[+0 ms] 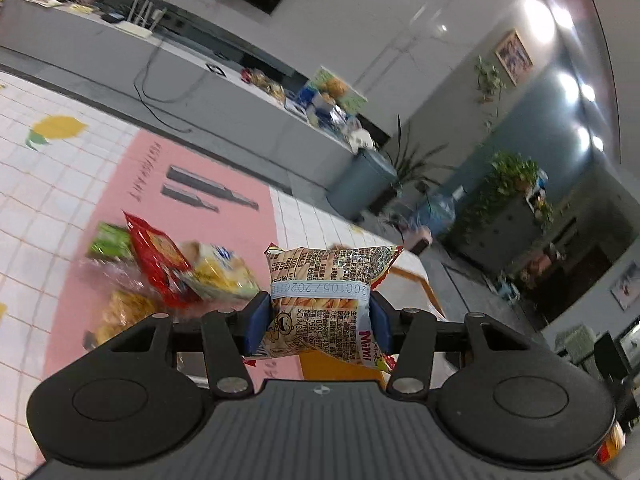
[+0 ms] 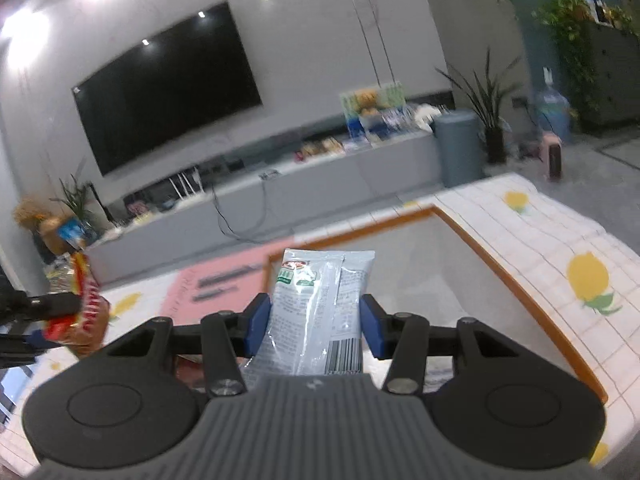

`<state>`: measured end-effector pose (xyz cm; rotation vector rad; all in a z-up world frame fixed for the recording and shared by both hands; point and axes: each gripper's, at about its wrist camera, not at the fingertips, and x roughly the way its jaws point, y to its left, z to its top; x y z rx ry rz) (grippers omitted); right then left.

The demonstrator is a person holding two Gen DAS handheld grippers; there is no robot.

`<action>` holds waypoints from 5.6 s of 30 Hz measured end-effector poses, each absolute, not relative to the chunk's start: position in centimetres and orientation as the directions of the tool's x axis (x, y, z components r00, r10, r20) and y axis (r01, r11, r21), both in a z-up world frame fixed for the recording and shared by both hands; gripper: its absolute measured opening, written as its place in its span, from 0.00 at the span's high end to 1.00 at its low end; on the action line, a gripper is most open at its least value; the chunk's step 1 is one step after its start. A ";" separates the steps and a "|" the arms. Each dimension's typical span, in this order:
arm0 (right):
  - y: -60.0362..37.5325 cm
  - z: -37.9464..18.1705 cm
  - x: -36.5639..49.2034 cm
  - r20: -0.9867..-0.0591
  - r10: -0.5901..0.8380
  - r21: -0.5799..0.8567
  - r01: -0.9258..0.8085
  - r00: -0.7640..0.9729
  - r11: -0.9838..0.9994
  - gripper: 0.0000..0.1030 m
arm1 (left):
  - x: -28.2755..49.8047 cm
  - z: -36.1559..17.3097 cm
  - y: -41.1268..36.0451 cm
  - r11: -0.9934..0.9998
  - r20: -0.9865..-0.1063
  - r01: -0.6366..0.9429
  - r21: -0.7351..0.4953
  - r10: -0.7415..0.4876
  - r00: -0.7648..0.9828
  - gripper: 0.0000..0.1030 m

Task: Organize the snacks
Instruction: 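Carry the clear packet into the box and release it with the right tool while left lifts the noodle bag, then move the noodle bag over the box and release it with the left tool, then return the left tool to the pile and grasp the clear yellow-crisps bag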

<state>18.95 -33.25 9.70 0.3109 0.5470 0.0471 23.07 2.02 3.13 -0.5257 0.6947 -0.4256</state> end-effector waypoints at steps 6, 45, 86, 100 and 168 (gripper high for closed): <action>-32.9 8.2 22.6 -0.601 0.095 0.188 0.025 0.794 0.982 0.53 | 23.1 1.8 -0.1 0.803 -0.527 0.210 -0.558 -0.539 0.657 0.43; -37.9 11.4 19.2 -0.455 0.038 0.313 0.120 0.889 0.942 0.15 | 19.7 2.9 -8.4 0.792 -0.556 0.367 -0.487 -0.606 0.570 0.43; -46.7 11.4 14.1 -0.376 -0.149 0.563 0.353 0.915 0.747 0.14 | 25.7 -0.8 -24.1 0.872 -0.682 0.392 -0.294 -0.478 0.553 0.15; -43.9 12.7 14.7 -0.368 -0.104 0.508 0.294 0.924 0.810 0.15 | 23.5 2.9 -20.6 0.918 -0.664 0.351 -0.186 -0.380 0.644 0.15; -20.0 6.5 20.2 -0.562 0.303 0.239 -0.199 0.770 0.950 0.15 | 27.6 -8.3 0.6 0.998 -0.817 -0.048 -0.051 -0.014 0.577 0.00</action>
